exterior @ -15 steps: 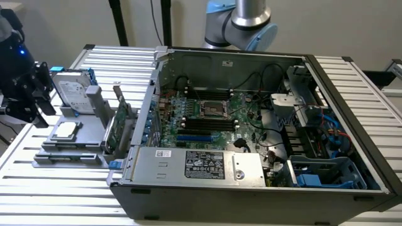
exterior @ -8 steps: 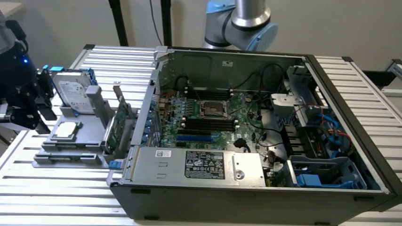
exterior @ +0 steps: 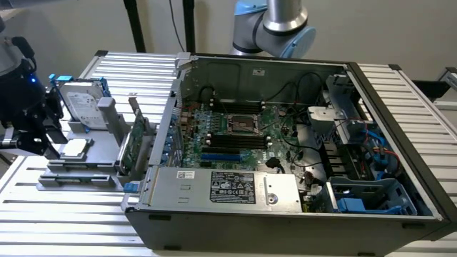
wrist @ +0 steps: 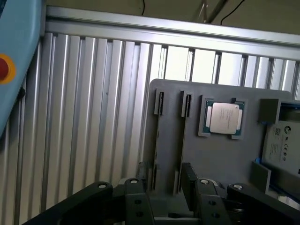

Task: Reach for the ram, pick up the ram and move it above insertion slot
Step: 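Pick up the ram and move it above insertion slot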

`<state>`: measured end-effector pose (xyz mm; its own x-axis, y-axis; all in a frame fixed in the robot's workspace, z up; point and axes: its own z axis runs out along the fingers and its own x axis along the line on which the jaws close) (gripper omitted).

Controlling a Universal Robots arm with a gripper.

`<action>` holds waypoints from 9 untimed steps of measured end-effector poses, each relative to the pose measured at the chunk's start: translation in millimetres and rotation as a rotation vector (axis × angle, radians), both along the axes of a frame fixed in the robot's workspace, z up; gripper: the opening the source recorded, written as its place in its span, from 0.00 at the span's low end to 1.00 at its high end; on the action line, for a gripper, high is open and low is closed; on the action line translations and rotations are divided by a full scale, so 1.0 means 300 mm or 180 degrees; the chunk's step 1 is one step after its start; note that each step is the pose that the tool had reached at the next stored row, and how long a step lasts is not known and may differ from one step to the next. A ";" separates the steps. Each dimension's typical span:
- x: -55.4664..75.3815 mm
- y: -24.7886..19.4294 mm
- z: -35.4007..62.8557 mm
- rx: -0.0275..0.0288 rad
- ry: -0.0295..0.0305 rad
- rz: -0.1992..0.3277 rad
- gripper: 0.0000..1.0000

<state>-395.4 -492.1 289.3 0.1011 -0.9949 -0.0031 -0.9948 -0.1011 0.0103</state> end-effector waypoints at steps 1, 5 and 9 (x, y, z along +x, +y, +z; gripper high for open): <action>0.000 -0.001 -0.006 0.0000 0.0000 0.0000 0.42; 0.000 -0.005 -0.030 0.0000 0.0000 0.0000 0.42; 0.000 -0.009 -0.055 0.0000 0.0000 0.0000 0.42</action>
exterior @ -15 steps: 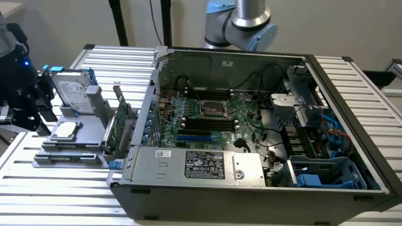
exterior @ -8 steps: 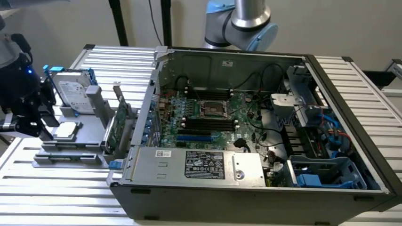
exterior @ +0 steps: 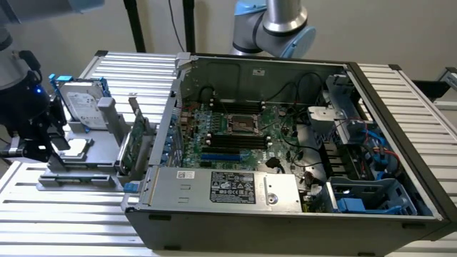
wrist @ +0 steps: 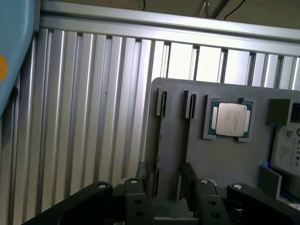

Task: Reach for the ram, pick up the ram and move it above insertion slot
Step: 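Pick up the ram and move it above insertion slot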

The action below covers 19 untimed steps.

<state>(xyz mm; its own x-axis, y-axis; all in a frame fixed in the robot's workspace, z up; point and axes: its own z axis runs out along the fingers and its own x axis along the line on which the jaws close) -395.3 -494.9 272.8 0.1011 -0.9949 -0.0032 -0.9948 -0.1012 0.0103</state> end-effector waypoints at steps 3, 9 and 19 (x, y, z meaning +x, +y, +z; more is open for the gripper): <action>0.000 -0.004 -0.018 0.0000 0.0000 0.0000 0.42; 0.000 -0.011 -0.054 0.0000 0.0000 0.0000 0.42; 0.000 -0.013 -0.115 0.0000 0.0000 0.0000 0.42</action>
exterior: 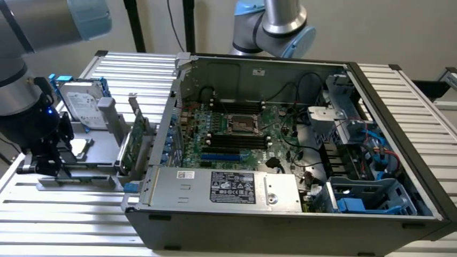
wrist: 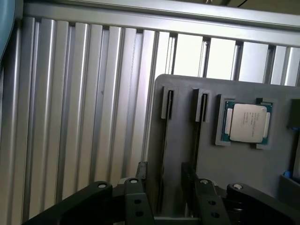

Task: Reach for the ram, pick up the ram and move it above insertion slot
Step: 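Pick up the ram and move it above insertion slot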

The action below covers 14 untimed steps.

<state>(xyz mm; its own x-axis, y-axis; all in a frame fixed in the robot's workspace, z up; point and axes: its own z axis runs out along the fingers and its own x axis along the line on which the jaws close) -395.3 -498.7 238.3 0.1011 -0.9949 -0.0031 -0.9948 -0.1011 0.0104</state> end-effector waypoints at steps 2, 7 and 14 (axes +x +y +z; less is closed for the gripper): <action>0.000 0.000 -0.012 0.0000 0.0000 0.0000 0.42; 0.000 0.000 -0.042 0.0000 0.0000 0.0000 0.42; 0.000 0.000 -0.085 0.0000 0.0000 0.0000 0.42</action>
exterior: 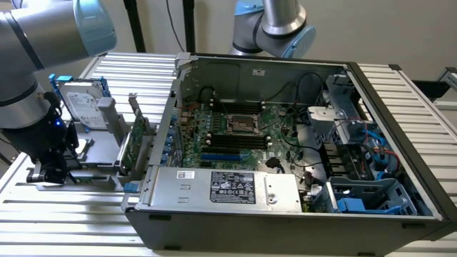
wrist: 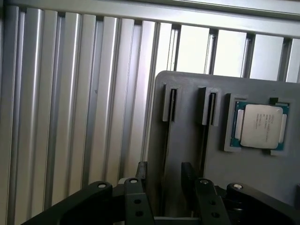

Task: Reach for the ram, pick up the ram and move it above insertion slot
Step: 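Pick up the ram and move it above insertion slot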

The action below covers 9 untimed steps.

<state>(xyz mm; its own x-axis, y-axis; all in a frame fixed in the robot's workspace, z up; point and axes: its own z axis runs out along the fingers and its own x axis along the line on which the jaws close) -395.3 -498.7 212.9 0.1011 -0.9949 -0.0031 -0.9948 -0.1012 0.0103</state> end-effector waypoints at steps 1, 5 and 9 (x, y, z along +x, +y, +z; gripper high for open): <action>0.000 0.000 -0.007 0.0000 0.0000 0.0000 0.42; 0.003 0.000 -0.030 0.0000 0.0000 0.0000 0.42; 0.009 0.000 -0.044 0.0000 0.0002 0.0000 0.42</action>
